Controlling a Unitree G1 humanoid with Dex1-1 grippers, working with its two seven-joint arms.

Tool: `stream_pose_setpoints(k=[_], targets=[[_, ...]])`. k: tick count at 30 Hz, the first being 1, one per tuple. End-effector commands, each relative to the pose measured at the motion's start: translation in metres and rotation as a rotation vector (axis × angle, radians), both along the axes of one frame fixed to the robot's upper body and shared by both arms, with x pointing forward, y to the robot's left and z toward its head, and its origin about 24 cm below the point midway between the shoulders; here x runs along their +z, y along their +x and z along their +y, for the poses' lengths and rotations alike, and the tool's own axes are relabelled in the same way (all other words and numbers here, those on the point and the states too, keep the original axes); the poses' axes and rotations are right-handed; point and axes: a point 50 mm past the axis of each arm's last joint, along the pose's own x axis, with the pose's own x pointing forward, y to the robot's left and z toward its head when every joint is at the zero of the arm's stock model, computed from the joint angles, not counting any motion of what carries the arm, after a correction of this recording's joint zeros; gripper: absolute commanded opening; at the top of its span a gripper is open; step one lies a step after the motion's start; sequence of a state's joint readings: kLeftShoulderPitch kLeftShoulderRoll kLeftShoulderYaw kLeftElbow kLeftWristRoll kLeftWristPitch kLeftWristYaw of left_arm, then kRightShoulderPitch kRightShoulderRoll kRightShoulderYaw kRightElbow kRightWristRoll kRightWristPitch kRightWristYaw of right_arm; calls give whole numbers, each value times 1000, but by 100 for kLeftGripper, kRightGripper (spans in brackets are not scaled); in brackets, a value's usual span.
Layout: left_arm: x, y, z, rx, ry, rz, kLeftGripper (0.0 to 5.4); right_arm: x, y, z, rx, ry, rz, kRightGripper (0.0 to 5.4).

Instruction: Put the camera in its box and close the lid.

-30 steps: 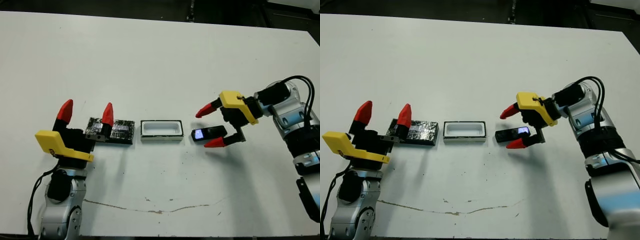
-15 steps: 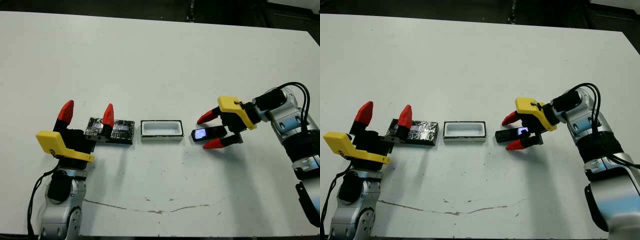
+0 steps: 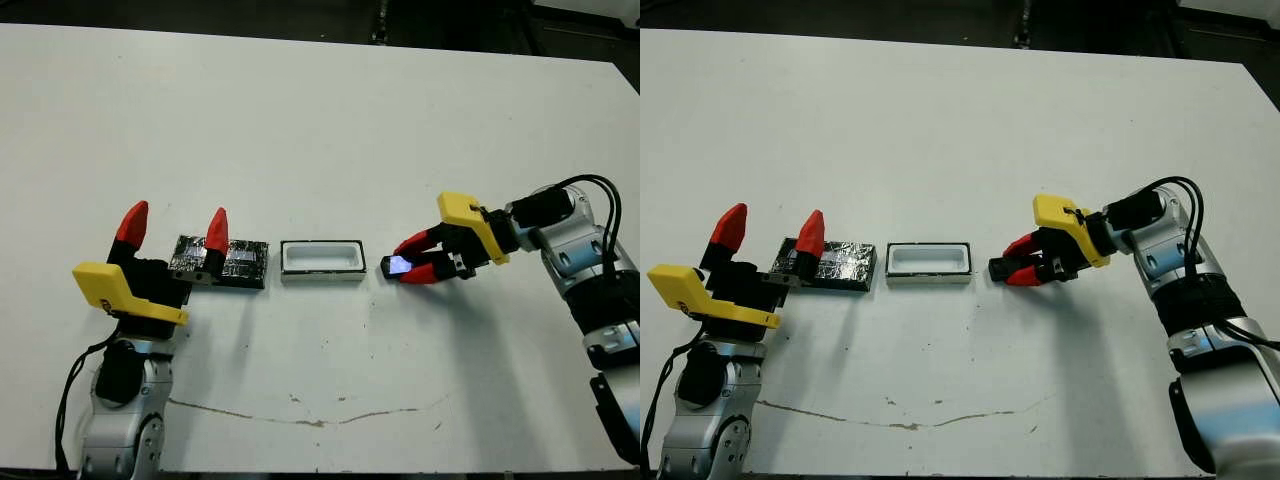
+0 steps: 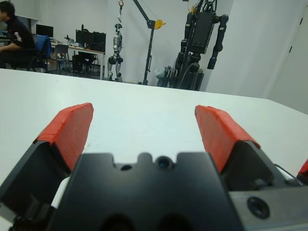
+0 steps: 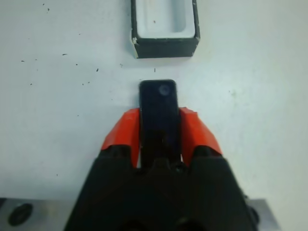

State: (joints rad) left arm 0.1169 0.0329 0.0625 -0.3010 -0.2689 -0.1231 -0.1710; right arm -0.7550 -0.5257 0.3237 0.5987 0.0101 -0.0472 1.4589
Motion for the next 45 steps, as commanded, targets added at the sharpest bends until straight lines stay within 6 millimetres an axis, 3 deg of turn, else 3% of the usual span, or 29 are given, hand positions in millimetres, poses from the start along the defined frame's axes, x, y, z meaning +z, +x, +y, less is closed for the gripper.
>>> stream_pose_setpoints(k=[1,11,20,26,37,45], targets=[[-5,-1,2,8,-2,21,540,-9,-2,-2,-20,23,12,164],[-5,-1,1,11,-3,28,540,25,6,2,-145,86,-108,164],[-6,-2,0,5,-6,32,540,50,13,25,-226,208,-133,164],[-6,-2,0,7,1,34,540,52,17,46,-225,328,-40,164],[-6,-1,0,-2,5,34,540,43,17,96,-121,304,11,164],[-6,-1,1,1,4,36,540,33,14,115,-33,321,30,164]])
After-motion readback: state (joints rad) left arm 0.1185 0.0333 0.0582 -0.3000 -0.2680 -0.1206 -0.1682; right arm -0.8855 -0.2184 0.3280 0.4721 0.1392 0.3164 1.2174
